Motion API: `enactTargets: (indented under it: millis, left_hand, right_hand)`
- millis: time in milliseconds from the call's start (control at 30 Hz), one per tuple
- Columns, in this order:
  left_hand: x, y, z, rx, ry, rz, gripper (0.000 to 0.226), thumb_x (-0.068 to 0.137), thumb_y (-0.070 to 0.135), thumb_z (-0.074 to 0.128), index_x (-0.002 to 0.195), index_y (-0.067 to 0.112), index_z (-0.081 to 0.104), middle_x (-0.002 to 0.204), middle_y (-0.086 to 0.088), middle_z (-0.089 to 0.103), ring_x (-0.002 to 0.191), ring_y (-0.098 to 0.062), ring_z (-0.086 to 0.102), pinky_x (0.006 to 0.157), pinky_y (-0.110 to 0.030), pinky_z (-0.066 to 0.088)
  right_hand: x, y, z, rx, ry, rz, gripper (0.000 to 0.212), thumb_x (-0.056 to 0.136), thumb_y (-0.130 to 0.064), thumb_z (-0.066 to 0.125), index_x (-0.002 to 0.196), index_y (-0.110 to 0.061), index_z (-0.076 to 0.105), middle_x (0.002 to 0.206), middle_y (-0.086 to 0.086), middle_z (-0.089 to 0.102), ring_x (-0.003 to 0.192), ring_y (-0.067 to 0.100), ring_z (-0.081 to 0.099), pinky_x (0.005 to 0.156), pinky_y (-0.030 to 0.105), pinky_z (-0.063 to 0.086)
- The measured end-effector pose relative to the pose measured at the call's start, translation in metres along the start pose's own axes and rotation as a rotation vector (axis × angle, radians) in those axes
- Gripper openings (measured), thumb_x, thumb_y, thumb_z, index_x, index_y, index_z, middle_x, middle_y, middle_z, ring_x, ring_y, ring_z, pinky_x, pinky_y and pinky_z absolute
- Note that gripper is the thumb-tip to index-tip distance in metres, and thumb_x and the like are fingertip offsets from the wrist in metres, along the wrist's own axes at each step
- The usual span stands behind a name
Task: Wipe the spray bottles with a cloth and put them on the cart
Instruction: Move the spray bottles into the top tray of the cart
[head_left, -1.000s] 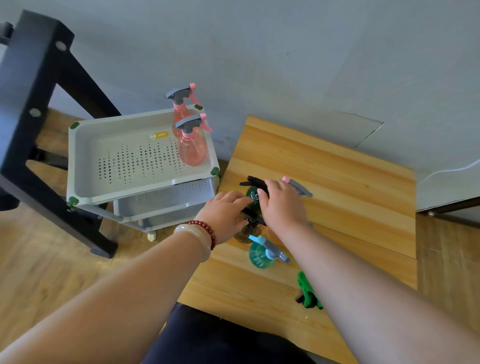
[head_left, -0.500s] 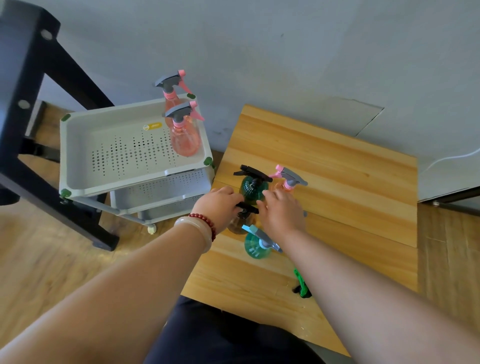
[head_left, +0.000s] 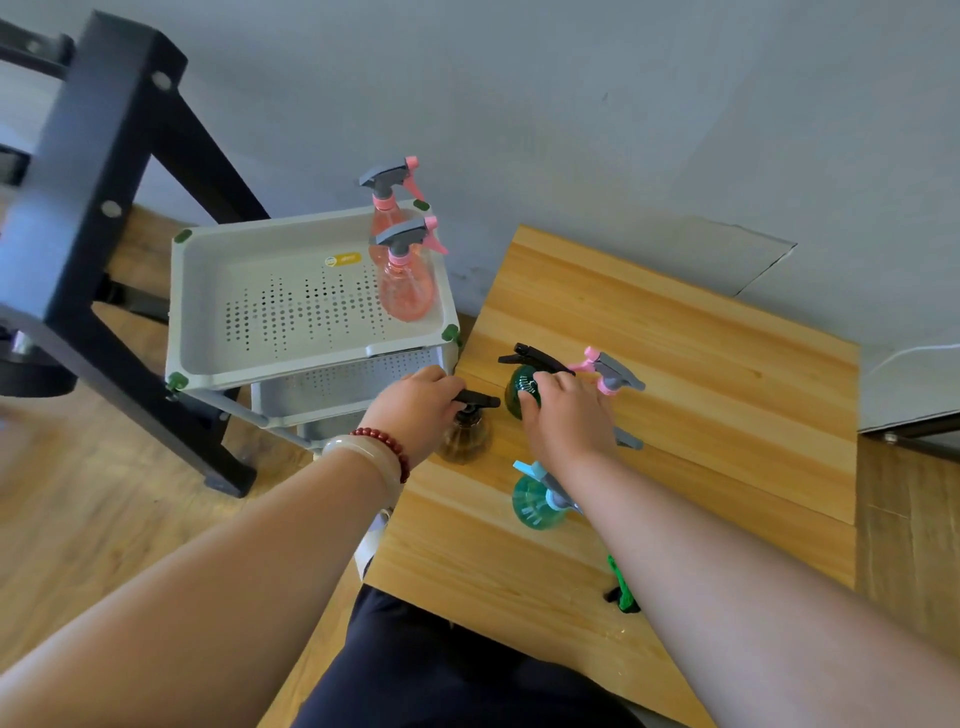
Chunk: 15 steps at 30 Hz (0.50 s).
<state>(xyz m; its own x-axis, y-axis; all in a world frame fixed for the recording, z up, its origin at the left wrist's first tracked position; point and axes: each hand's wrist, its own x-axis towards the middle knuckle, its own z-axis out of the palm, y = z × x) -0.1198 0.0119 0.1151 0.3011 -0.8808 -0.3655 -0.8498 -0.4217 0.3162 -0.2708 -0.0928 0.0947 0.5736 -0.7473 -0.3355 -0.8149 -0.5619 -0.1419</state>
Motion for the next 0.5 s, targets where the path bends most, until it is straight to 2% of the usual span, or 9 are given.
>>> enactTargets:
  millis: [100,200,333,500]
  left_hand:
    - [-0.006,-0.014,-0.019,-0.046,0.083,-0.013,0.030,0.106,0.025,0.040,0.129,0.016,0.057,0.119,-0.004,0.055,0.105,-0.025,0.057,0.081,-0.031,0.045]
    - [-0.014,-0.025,-0.038,-0.102,0.161,-0.026,0.028,0.105,0.024,0.043,0.126,0.014,0.060,0.118,-0.006,0.055,0.099,-0.027,0.058,0.080,-0.035,0.048]
    - [-0.022,-0.043,-0.065,-0.123,0.268,-0.055,0.029,0.105,0.024,0.044,0.125,0.012,0.061,0.118,-0.006,0.056,0.096,-0.026,0.058,0.079,-0.034,0.048]
    - [-0.026,-0.069,-0.096,-0.146,0.334,-0.101,0.029,0.105,0.025,0.044,0.126,0.013,0.060,0.117,-0.005,0.057,0.087,-0.022,0.055,0.073,-0.031,0.046]
  right_hand:
    - [0.006,-0.015,-0.009,0.016,0.011,-0.020,0.037,0.105,-0.039,0.031,0.125,-0.016,0.053,0.126,0.005,0.057,0.120,0.027,0.047,0.101,0.039,0.034]
    - [0.011,-0.033,-0.016,0.028,0.038,-0.057,0.039,0.105,-0.038,0.032,0.128,-0.014,0.052,0.128,0.006,0.057,0.121,0.028,0.048,0.100,0.039,0.034]
    - [0.019,-0.058,-0.027,0.035,0.071,-0.109,0.036,0.105,-0.035,0.033,0.122,-0.012,0.054,0.121,0.007,0.059,0.114,0.028,0.051,0.096,0.038,0.037]
    - [0.035,-0.090,-0.031,0.041,0.072,-0.118,0.036,0.105,-0.037,0.034,0.120,-0.012,0.055,0.122,0.007,0.058,0.116,0.029,0.049,0.096,0.038,0.036]
